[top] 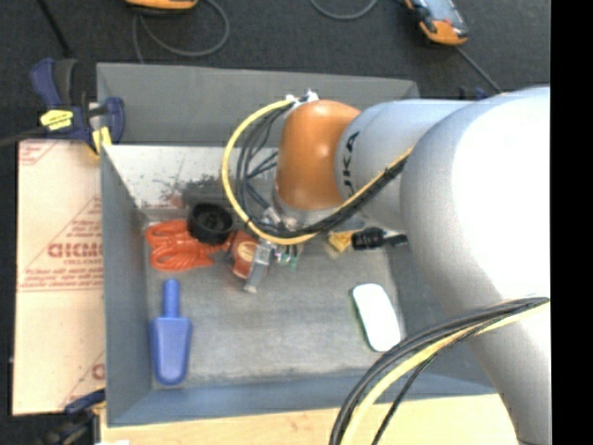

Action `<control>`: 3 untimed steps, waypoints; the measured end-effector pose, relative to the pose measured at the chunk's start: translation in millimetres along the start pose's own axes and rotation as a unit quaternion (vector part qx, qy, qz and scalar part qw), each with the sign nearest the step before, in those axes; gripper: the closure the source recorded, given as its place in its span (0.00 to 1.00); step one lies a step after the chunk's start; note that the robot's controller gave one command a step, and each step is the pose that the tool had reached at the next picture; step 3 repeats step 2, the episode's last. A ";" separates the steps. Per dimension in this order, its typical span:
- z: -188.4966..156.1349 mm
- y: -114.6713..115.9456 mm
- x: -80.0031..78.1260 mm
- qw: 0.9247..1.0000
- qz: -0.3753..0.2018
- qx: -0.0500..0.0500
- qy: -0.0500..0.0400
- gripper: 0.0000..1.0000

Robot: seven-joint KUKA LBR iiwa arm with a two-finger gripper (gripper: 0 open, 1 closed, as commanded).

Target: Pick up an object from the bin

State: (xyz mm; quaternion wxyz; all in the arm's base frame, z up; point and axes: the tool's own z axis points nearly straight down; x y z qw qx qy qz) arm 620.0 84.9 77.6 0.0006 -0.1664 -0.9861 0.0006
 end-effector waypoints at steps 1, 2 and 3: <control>-7.7 3.6 15.4 1.000 0.000 0.000 0.000 1.00; -18.2 2.7 19.2 1.000 -0.004 0.000 0.000 1.00; -18.2 2.7 19.2 1.000 -0.004 0.000 0.000 1.00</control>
Offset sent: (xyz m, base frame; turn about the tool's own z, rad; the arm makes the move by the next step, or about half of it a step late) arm -0.0147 0.0094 0.0229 -0.0111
